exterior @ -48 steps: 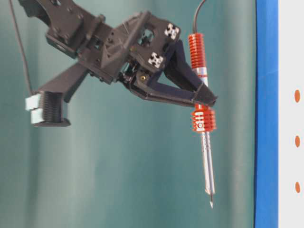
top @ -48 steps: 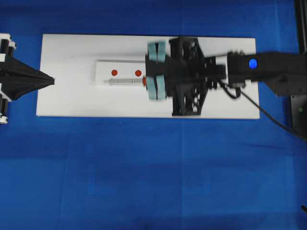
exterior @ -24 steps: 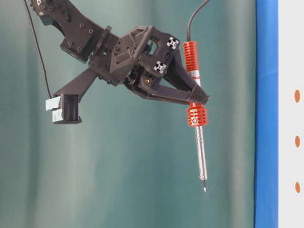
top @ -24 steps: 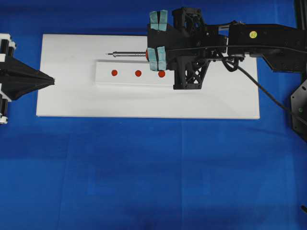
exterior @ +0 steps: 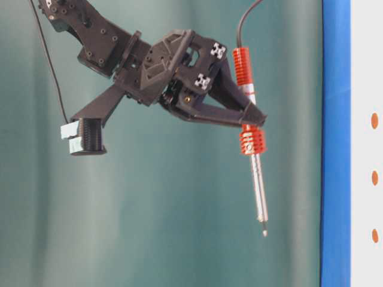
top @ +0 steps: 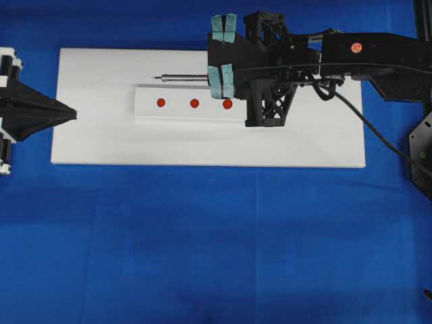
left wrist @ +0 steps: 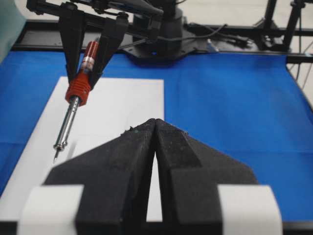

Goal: Touch the tip of the soldering iron to the mark.
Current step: 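Carry the iron over the board above the red dots, tip down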

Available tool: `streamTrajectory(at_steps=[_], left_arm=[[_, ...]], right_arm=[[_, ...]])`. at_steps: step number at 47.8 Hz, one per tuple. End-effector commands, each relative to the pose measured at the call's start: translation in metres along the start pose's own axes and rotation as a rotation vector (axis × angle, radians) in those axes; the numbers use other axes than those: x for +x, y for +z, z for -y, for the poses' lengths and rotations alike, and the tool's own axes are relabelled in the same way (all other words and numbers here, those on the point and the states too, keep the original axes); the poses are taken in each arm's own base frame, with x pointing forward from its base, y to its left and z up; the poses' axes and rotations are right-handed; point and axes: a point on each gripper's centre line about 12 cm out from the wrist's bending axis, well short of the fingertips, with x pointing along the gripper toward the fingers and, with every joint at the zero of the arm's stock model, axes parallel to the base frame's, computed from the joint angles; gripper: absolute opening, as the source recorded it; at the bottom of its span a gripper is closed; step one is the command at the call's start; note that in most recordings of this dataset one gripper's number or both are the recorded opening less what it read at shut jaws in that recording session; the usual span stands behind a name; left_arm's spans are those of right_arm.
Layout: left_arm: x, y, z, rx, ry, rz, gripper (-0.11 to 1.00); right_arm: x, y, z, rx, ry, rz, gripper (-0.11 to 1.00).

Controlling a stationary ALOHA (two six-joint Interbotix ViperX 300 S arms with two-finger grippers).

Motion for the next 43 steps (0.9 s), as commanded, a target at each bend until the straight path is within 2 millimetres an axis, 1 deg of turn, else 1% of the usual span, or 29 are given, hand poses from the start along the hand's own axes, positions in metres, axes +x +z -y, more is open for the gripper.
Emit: streamTrajectory(at_steps=[1, 14, 19, 43], left_arm=[[0.002, 0.003, 0.000, 0.000, -0.002, 0.008, 0.00], [0.002, 0.003, 0.000, 0.000, -0.002, 0.008, 0.00], [0.002, 0.004, 0.000, 0.000, -0.001, 0.009, 0.00], [0.002, 0.004, 0.000, -0.011, -0.002, 0.009, 0.00]], right_arm=[[-0.017, 0.006, 0.003, 0.015, -0.002, 0.020, 0.06], [-0.018, -0.010, 0.001, 0.029, 0.007, -0.121, 0.06], [-0.018, -0.013, 0.001, 0.031, 0.007, -0.146, 0.06], [-0.018, -0.012, 0.000, 0.029, 0.010, -0.133, 0.06]])
